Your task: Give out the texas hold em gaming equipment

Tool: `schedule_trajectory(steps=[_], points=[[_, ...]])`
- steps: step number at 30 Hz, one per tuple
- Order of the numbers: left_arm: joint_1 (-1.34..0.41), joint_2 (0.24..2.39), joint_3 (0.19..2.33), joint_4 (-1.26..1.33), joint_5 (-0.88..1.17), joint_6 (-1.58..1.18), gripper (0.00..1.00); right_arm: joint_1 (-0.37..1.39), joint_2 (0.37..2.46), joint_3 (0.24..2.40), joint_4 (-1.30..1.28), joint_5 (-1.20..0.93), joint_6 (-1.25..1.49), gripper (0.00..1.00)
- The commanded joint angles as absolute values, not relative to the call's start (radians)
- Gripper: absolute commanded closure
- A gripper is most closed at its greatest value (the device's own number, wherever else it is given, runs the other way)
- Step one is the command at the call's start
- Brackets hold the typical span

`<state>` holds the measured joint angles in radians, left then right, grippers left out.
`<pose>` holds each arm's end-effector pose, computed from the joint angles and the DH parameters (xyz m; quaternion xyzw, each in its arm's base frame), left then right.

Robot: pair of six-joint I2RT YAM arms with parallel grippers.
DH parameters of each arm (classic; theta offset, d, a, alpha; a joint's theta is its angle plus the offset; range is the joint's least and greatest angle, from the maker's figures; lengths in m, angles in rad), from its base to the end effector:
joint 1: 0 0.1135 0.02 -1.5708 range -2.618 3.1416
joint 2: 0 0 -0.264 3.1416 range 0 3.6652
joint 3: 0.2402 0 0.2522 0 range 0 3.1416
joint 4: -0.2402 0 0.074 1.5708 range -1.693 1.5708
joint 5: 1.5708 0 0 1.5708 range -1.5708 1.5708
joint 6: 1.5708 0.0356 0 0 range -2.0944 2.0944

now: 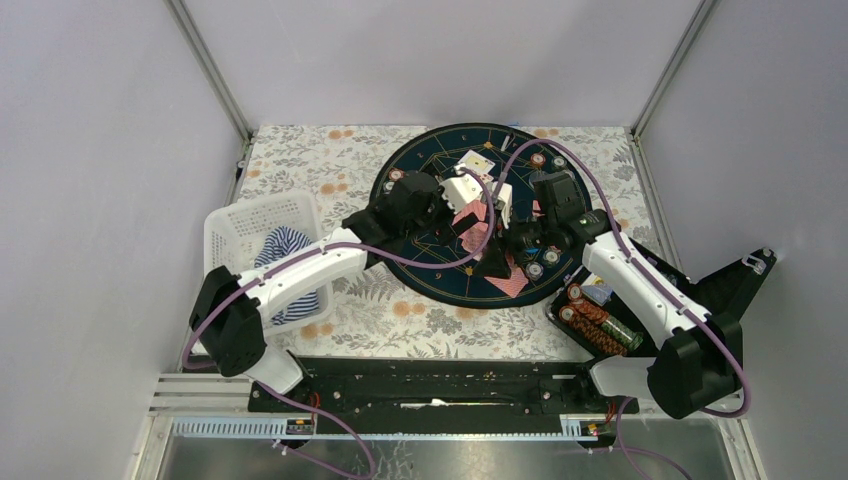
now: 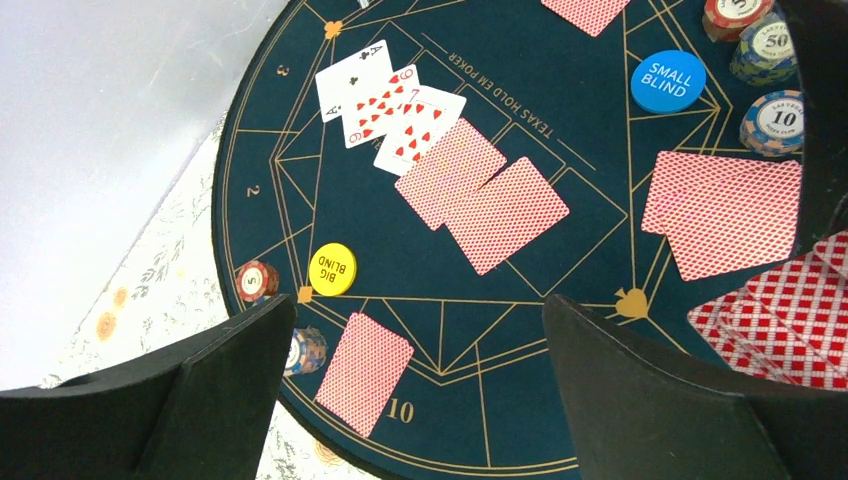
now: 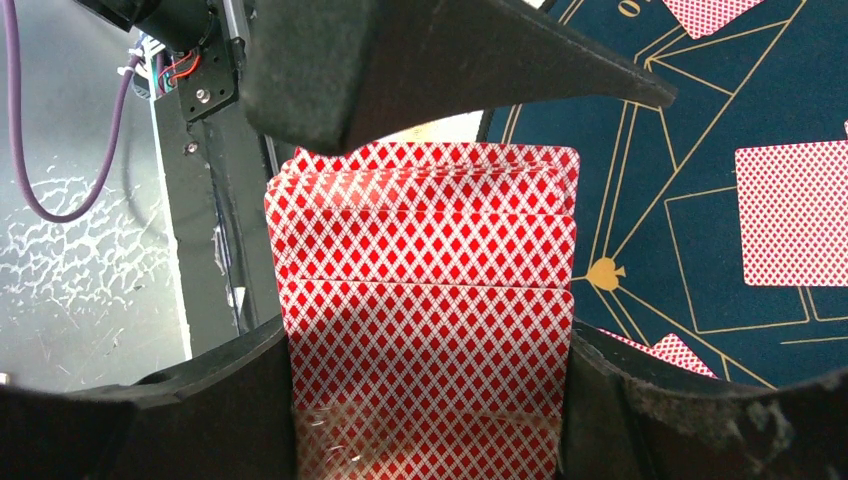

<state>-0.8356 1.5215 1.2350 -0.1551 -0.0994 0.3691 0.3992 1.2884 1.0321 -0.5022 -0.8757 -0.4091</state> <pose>0.2426 -0.2630 0.3187 0.4562 0.7103 -0.0827 0.5296 0.2371 0.1297 0.2964 -0.4812 0.6991 0.3877 0.3597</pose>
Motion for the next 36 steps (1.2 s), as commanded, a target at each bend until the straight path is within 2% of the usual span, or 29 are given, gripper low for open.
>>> schedule_trajectory(steps=[1,27,36], points=[[-0.881,1.527,1.278,-0.107,-0.106,0.357,0.01,0.413,1.259,1.039,-0.421,-0.918,-0.369,1.0],[-0.856,1.405,1.14,-0.058,-0.143,0.322,0.01,0.407,1.239,1.017,-0.366,-0.905,-0.316,1.0],[-0.922,1.431,1.131,-0.054,-0.118,0.368,0.01,0.407,1.249,1.033,-0.37,-0.922,-0.32,1.0]])
